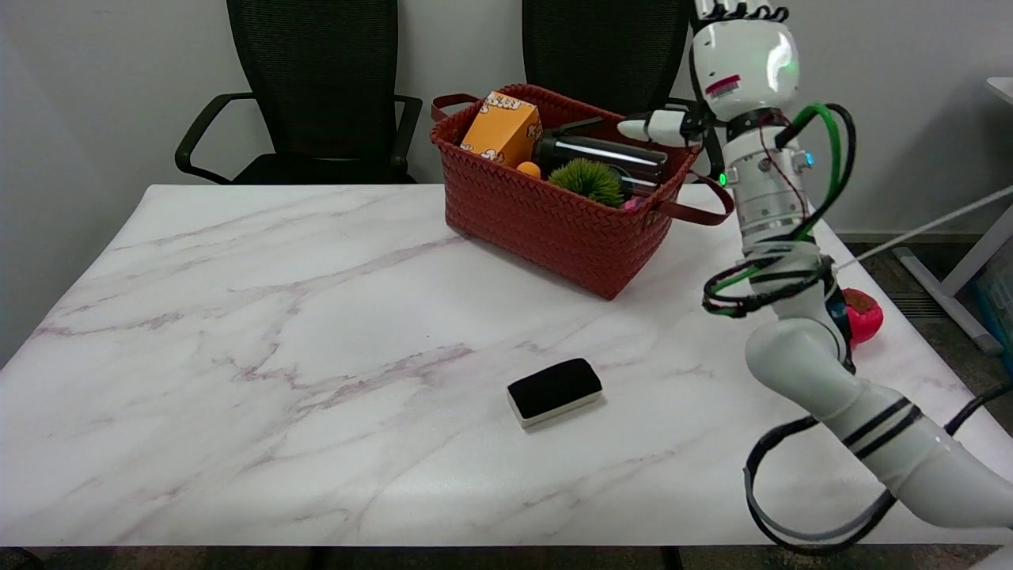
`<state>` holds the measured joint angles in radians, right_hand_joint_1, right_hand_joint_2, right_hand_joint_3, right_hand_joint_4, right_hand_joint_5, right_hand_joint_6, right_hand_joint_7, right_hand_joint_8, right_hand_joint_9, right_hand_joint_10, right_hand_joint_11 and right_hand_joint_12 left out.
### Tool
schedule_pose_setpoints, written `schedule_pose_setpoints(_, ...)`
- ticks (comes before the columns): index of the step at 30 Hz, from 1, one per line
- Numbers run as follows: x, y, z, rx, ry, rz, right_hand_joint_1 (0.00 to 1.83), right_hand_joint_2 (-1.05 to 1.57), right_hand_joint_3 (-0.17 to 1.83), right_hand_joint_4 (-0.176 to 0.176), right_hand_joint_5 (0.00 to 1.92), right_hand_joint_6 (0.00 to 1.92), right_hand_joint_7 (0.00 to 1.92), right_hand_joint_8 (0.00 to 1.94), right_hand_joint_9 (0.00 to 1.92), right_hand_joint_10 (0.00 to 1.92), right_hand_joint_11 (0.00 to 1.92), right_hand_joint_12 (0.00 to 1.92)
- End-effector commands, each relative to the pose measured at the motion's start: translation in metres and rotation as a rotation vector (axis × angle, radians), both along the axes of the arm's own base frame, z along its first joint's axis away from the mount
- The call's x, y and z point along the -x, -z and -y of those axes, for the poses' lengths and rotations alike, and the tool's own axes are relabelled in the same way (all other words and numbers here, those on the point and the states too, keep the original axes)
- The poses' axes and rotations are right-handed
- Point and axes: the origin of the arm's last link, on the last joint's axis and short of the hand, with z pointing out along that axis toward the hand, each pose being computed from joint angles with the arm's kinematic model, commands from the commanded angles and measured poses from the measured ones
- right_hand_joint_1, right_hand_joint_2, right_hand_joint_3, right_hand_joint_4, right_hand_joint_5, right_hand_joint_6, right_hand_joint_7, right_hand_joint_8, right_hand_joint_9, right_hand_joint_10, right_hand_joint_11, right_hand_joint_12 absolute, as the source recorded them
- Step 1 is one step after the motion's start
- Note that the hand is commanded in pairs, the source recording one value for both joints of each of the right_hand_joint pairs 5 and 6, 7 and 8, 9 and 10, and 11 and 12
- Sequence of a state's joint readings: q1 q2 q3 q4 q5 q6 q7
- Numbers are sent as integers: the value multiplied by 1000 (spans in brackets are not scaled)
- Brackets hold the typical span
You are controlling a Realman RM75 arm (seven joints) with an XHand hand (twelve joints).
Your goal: Place the yellow duck into the brown storage basket.
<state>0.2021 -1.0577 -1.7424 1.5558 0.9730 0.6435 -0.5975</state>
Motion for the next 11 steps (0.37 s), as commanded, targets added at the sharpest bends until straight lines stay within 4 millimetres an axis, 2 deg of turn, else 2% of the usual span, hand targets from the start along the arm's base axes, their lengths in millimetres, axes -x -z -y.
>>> schedule_pose_setpoints(1, 2, 34, -83, 141, -218, -81, 980, 655, -175, 0, 71, 71, 114, 114, 217, 217, 378, 378)
schedule_pose_setpoints(11, 13, 69, -104, 115, -275, -88, 1000, 654, -46, 0, 71, 71, 129, 129, 231, 231, 398, 398)
